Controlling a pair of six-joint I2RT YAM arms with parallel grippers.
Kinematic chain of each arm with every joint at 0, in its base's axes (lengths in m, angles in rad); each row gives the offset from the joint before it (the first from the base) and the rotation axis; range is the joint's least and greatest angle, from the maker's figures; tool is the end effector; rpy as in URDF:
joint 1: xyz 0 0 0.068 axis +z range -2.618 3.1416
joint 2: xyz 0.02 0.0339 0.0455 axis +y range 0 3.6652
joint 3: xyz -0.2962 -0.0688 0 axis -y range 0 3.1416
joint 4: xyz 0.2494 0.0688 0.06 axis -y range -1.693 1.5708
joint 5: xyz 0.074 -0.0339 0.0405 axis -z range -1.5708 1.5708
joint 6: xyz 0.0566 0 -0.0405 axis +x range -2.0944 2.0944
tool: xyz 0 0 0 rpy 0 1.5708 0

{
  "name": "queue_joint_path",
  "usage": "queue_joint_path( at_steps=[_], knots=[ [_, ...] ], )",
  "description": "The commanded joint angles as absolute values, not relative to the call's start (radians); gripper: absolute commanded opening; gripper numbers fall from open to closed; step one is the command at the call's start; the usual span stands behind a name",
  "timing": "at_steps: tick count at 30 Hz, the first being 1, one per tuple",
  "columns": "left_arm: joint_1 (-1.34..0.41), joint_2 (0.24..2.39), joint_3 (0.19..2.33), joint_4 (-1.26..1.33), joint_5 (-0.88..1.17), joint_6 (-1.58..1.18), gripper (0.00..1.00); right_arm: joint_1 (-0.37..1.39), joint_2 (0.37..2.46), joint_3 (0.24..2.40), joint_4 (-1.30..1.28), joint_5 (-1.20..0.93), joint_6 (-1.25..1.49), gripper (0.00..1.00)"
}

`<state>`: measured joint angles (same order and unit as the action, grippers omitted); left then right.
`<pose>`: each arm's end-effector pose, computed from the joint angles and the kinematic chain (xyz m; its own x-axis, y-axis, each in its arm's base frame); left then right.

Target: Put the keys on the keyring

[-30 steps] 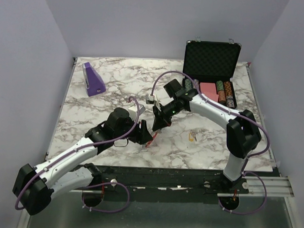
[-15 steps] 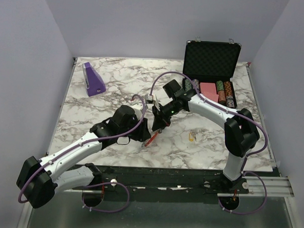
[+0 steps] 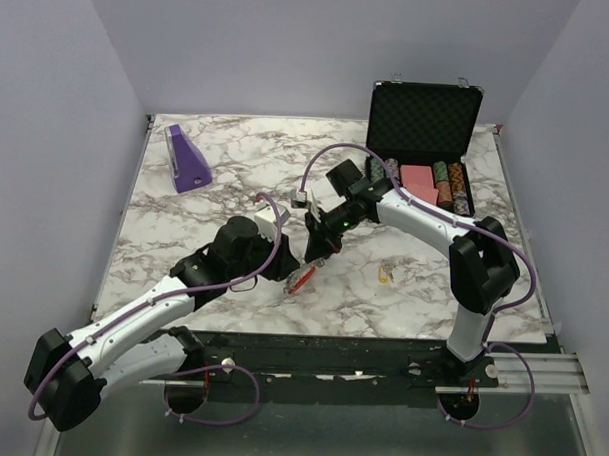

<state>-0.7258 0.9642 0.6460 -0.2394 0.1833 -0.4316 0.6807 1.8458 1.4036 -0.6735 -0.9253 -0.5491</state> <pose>0.1553 -0.1516 0.2672 -0.6809 0.0543 -0.7304 0.5323 0.7217 -0.4426 0.2816 0.2862 0.2490 -0.2554 -0.6109 -0.7494 -0.9200 -0.0847 0.3826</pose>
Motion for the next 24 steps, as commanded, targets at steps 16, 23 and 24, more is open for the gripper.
queue_joint_path(
  at_steps=[16,23,24],
  knots=[
    [-0.632,0.969,0.468,0.178,0.463,-0.296,0.34,0.684,1.824,1.359,-0.701,-1.017,-0.704,0.01],
    [-0.630,1.061,0.486,0.183,0.469,-0.281,0.33,0.686,1.815,1.359,-0.707,-1.034,-0.716,0.01],
    [-0.630,1.068,0.483,0.184,0.468,-0.281,0.33,0.684,1.815,1.359,-0.707,-1.037,-0.716,0.01]
  ],
)
